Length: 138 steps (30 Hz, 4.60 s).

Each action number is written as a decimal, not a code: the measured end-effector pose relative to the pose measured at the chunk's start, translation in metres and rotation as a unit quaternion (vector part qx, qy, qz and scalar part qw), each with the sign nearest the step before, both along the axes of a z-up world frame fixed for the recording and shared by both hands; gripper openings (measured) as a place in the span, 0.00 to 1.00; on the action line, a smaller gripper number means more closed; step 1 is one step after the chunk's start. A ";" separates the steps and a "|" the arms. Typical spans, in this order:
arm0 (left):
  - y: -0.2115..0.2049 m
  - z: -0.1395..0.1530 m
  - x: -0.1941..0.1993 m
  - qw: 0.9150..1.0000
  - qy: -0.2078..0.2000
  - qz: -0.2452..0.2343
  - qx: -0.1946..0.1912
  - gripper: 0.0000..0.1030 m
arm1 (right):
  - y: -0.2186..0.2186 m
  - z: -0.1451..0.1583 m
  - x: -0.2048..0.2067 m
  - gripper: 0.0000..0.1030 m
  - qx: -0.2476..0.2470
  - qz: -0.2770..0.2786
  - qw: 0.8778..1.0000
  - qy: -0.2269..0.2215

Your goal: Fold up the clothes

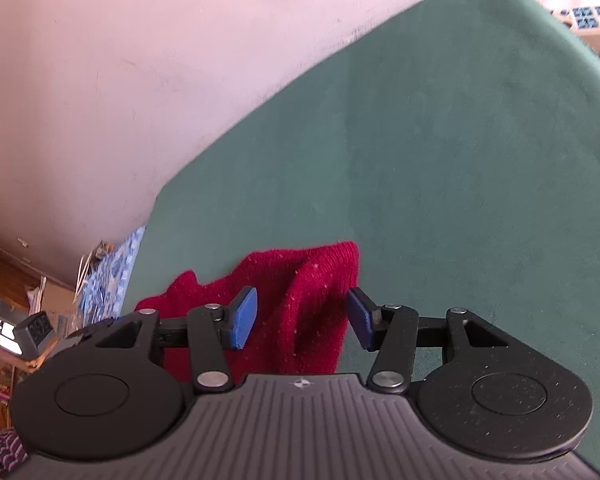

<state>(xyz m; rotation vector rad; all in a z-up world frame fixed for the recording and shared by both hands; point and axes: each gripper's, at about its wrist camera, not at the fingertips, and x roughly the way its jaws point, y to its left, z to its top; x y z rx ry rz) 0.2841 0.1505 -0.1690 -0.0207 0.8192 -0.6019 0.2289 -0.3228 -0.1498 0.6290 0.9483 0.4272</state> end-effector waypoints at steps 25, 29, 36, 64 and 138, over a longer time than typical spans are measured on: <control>-0.001 -0.017 0.013 0.997 -0.041 -0.054 -0.043 0.74 | 0.000 -0.013 0.021 0.52 0.012 0.070 0.996 -0.048; 0.005 -0.018 0.016 0.996 -0.031 -0.061 -0.059 0.73 | 0.000 -0.011 0.021 0.52 -0.005 0.084 0.995 -0.056; -0.006 -0.017 0.017 0.996 -0.036 -0.066 -0.056 0.64 | 0.009 -0.015 0.034 0.52 -0.007 0.115 0.990 -0.083; -0.016 0.014 -0.005 0.998 -0.053 -0.022 0.032 0.15 | 0.031 0.025 0.002 0.19 -0.081 0.030 0.994 -0.071; 0.023 0.038 -0.168 1.000 -0.023 0.010 -0.014 0.57 | 0.064 0.051 -0.173 0.32 -0.128 0.014 0.989 -0.078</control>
